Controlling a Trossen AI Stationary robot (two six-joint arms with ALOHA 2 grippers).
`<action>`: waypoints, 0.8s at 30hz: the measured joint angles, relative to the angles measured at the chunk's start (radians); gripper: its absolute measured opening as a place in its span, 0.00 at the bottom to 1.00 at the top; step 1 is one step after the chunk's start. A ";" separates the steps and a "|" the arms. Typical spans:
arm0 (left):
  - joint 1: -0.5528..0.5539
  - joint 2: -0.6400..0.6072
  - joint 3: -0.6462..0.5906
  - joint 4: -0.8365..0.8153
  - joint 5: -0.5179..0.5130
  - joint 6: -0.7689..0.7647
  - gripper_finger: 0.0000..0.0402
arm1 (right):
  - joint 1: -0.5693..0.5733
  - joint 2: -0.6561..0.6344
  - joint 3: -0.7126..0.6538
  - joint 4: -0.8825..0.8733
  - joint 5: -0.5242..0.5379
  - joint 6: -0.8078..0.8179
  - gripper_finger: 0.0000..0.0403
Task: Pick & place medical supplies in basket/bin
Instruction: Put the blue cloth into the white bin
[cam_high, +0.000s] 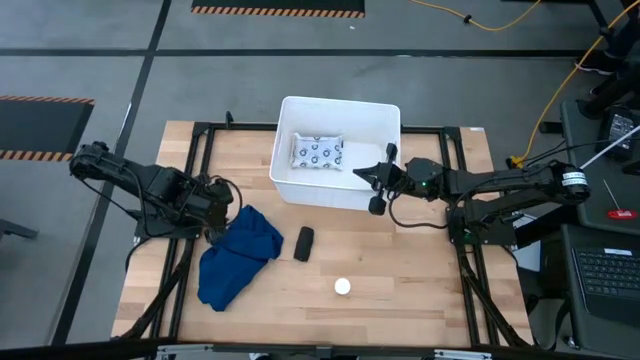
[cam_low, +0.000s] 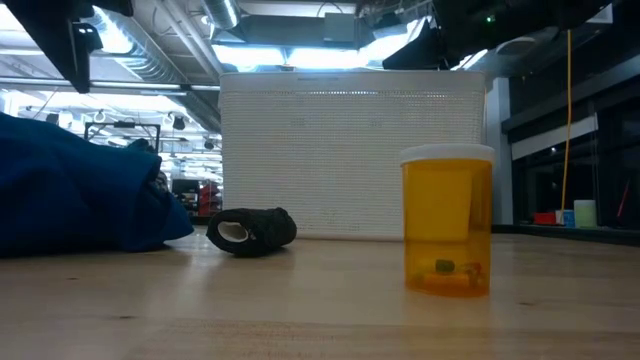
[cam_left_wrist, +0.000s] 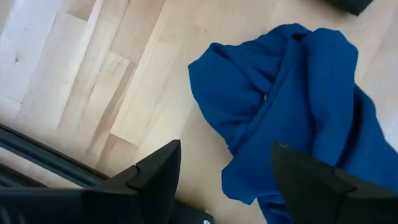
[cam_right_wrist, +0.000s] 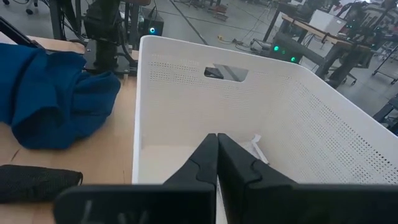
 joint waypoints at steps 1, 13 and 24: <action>0.000 0.000 0.000 0.003 -0.003 -0.009 0.60 | 0.000 0.000 0.000 -0.001 0.000 0.000 0.02; 0.000 0.000 0.000 0.003 0.003 0.074 0.60 | 0.000 0.000 0.000 -0.005 0.000 0.000 0.02; 0.000 0.000 0.000 0.004 0.028 0.039 0.80 | 0.000 0.000 0.000 -0.007 0.000 0.000 0.02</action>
